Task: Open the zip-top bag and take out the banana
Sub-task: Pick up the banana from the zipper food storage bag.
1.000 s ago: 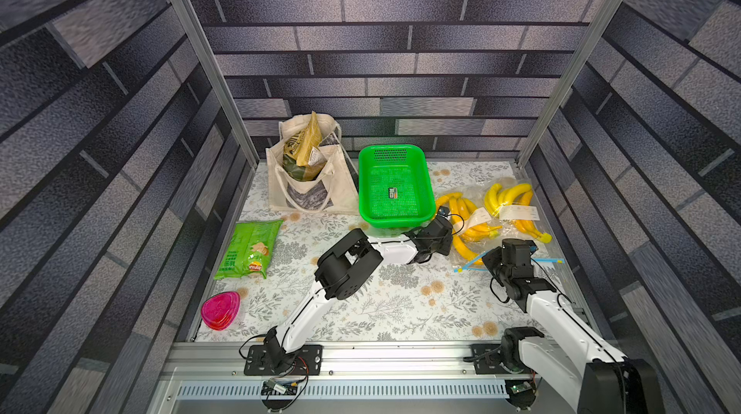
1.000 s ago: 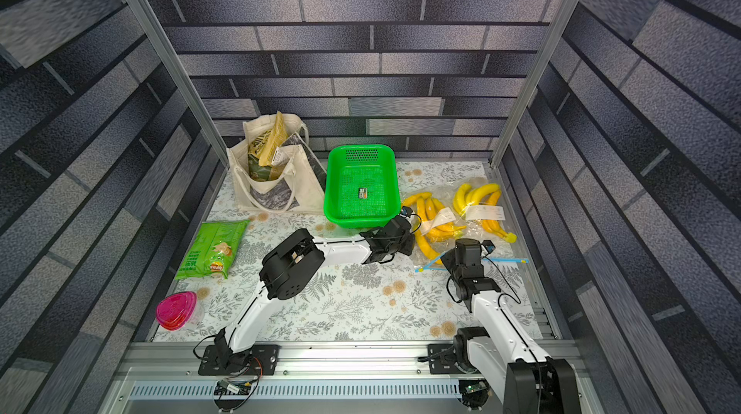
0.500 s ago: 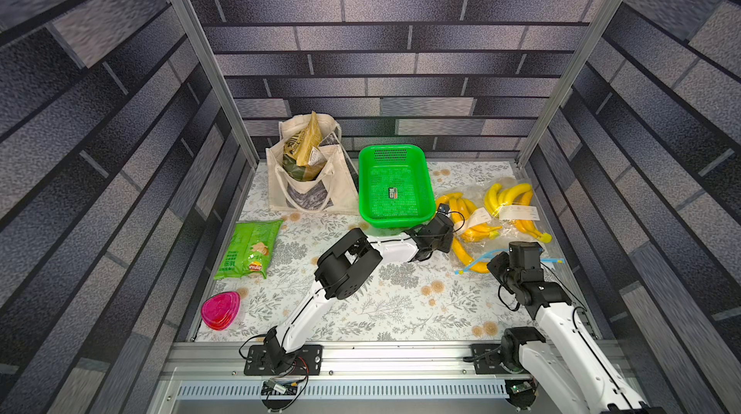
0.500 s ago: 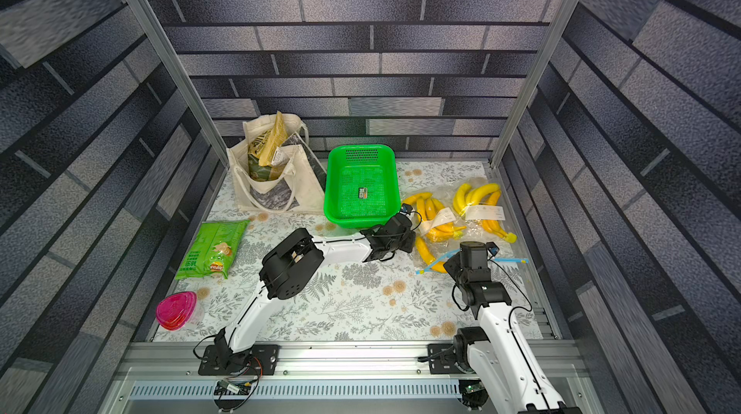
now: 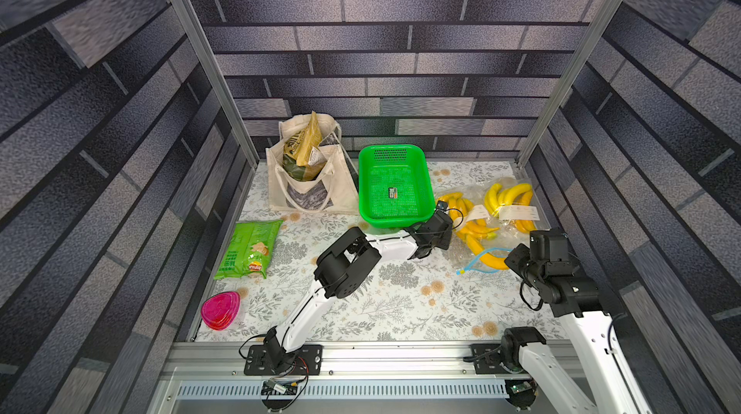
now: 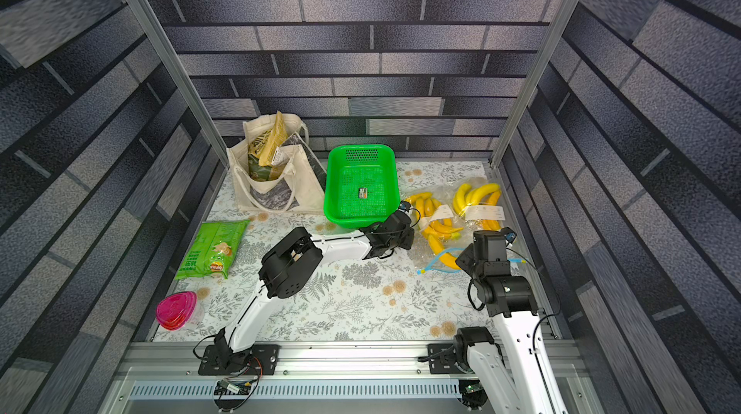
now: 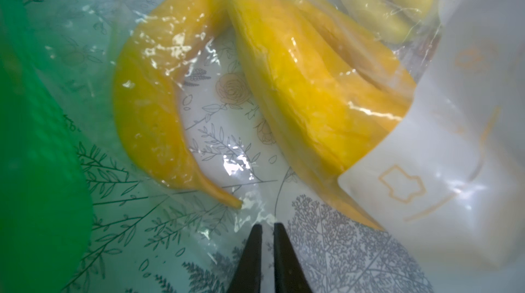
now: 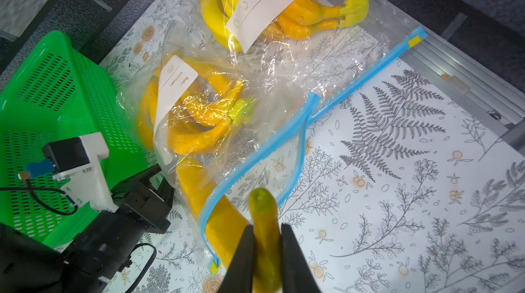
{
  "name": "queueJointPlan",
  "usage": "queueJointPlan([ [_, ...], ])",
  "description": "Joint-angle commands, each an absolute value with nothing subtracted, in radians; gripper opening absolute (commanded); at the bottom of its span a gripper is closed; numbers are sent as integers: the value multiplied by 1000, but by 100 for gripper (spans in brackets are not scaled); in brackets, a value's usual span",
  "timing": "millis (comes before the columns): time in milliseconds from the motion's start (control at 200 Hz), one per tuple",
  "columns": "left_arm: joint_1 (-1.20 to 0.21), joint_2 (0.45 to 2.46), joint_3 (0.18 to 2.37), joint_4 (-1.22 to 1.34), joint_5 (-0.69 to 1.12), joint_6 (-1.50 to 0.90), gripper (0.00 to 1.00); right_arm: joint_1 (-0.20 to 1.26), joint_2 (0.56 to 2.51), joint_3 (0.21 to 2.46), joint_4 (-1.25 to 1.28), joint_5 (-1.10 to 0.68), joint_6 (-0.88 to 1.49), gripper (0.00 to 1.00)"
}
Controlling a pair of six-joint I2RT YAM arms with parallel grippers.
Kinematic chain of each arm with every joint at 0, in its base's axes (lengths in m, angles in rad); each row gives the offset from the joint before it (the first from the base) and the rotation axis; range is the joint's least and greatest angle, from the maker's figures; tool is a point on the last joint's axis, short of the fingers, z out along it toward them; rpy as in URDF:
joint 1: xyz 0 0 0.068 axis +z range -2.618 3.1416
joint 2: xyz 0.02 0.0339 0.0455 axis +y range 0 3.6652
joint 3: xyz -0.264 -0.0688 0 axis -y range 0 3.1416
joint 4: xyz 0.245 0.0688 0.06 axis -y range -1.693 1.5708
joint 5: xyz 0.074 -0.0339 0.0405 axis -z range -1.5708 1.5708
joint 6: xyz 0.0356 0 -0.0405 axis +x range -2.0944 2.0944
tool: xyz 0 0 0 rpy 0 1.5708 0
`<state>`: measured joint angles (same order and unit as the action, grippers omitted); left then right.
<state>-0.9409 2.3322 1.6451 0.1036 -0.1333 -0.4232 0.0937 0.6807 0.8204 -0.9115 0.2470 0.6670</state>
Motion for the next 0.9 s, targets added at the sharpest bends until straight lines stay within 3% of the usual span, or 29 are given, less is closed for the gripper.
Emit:
queueJointPlan([
  [0, -932, 2335, 1683, 77, -151, -418, 14, 97, 705, 893, -1050, 272, 582, 3],
  [240, -923, 2347, 1743, 41, -164, -408, 14, 101, 762, 951, -1114, 243, 531, 1],
  [561, -902, 2447, 1957, -54, -161, -374, 13, 187, 864, 1040, -1212, 354, 503, 1],
  [897, -940, 2390, 1884, -28, -174, -351, 21, 206, 901, 1175, -1325, 407, 434, 1],
])
